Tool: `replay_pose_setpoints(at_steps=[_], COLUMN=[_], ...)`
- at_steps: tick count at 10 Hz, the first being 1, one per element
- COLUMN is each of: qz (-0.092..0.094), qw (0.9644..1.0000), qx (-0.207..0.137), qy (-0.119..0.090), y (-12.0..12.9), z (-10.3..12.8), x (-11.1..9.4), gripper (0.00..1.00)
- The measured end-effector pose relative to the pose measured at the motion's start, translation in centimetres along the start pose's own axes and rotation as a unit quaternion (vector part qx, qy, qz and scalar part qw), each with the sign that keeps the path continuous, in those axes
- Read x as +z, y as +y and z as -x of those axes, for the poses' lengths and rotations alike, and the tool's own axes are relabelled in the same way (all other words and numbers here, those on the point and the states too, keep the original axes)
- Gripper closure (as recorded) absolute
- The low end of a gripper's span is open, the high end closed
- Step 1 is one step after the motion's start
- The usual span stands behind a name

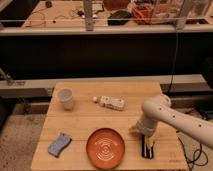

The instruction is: Place the eraser on the white sponge

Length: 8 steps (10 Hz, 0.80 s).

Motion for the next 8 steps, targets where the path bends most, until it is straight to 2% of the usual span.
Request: replay_pose_setpoints(at_steps=[8], qz=[0.001], qw=[1.0000], qx=[0.004], qy=[-0.005], y=[0.18], z=[-0.02], x=[0.03], gripper=[0.20])
